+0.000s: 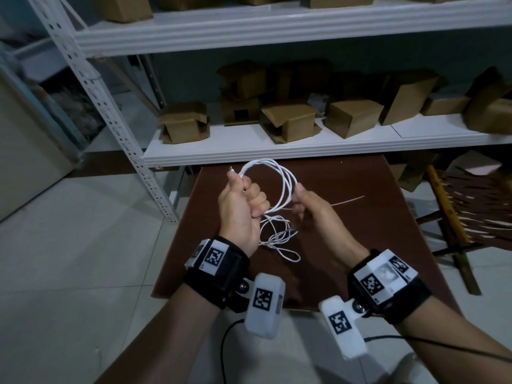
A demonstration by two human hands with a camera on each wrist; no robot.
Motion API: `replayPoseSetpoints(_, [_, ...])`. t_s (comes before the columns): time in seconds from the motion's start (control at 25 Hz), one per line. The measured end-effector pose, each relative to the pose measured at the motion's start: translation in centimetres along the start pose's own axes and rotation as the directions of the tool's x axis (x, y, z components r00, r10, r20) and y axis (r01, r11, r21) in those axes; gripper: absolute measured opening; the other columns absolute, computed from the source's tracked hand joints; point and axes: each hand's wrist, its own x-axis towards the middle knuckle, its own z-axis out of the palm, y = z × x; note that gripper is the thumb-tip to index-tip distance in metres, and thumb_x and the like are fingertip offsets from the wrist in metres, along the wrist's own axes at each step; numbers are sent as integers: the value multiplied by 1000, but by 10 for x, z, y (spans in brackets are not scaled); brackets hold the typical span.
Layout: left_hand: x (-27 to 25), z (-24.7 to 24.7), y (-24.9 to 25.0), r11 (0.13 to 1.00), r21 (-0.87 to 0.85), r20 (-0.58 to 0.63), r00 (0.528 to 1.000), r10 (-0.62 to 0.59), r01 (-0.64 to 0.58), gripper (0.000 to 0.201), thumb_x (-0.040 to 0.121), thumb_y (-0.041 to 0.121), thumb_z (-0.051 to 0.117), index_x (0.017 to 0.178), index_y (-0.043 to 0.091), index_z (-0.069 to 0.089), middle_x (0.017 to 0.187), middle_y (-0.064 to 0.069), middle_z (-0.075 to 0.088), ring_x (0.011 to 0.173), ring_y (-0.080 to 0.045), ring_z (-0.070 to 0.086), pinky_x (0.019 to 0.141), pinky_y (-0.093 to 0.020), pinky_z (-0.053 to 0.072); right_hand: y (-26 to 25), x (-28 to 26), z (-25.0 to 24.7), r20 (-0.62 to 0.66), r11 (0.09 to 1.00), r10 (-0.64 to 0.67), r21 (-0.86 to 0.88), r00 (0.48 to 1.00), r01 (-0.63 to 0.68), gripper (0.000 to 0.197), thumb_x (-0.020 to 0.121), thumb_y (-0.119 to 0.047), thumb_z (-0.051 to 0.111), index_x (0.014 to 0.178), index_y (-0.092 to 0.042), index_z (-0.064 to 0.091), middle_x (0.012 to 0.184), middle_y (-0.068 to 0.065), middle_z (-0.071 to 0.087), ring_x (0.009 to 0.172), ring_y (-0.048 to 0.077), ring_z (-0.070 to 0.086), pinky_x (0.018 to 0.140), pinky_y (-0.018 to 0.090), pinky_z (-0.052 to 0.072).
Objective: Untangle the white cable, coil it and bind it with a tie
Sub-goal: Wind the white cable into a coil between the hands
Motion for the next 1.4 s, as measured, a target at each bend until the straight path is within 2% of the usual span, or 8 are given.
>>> replayPoseSetpoints(0.12, [-1,0,-2,1000,25,-20,1000,16,-16,44,113,43,34,78,17,42,56,8,23,41,-4,19,36,-19,24,-5,-3,0,103,937,336,66,936,-344,57,102,-64,45,112,-9,61,80,14,68,68,24,66,61,31,58])
replayPoseSetpoints(0.32, [0,-1,0,1000,17,-28,999,25,-25,43,112,42,35,78,18,41,55,8,23,41,-4,20,36,-18,24,-13,-3,-6,217,885,399,165,891,-436,59,107,-52,42,133,0,52,104,33,74,89,40,76,81,37,63])
replayPoseSetpoints(0.4, [0,-1,0,1000,19,-26,999,20,-19,43,112,42,35,77,18,41,55,8,24,41,-4,20,36,-19,24,-12,-3,-6,256,865,387,231,886,-445,54,107,-48,44,129,0,54,111,35,72,96,42,75,86,38,62])
replayPoseSetpoints(0.6, [3,-2,-1,995,91,-61,997,47,-41,43,113,42,36,76,18,41,55,7,23,40,-5,19,36,-19,23,-14,1,-6,72,825,129,546,989,-147,17,106,-11,50,113,-6,65,109,17,73,101,26,72,98,36,58])
replayPoseSetpoints(0.84, [2,-2,2,955,276,-53,990,128,-108,45,113,40,36,72,20,37,54,8,23,39,-5,19,35,-19,20,-24,0,-15,-102,839,33,543,994,28,17,101,4,57,112,-8,60,88,13,76,92,28,76,74,33,65])
replayPoseSetpoints(1.04, [2,-1,6,958,263,-40,991,128,-113,45,113,39,37,72,20,37,54,8,22,39,-4,18,34,-19,20,-28,3,-23,-168,824,26,562,985,74,23,101,3,56,118,-12,58,94,8,71,68,12,68,64,24,60])
replayPoseSetpoints(1.2, [6,-6,13,963,244,-48,991,126,-111,45,113,40,37,72,20,36,55,7,22,39,-3,18,33,-18,19,-35,9,-36,-239,881,-90,434,967,189,38,103,6,48,136,-12,53,109,7,66,58,8,52,55,22,46])
replayPoseSetpoints(1.4, [0,-2,4,899,434,27,998,48,-55,42,112,40,39,75,21,39,55,8,26,40,-3,19,34,-18,16,-35,4,-27,-128,943,-292,129,948,308,43,104,10,40,141,-10,50,132,9,69,70,10,60,53,19,45])
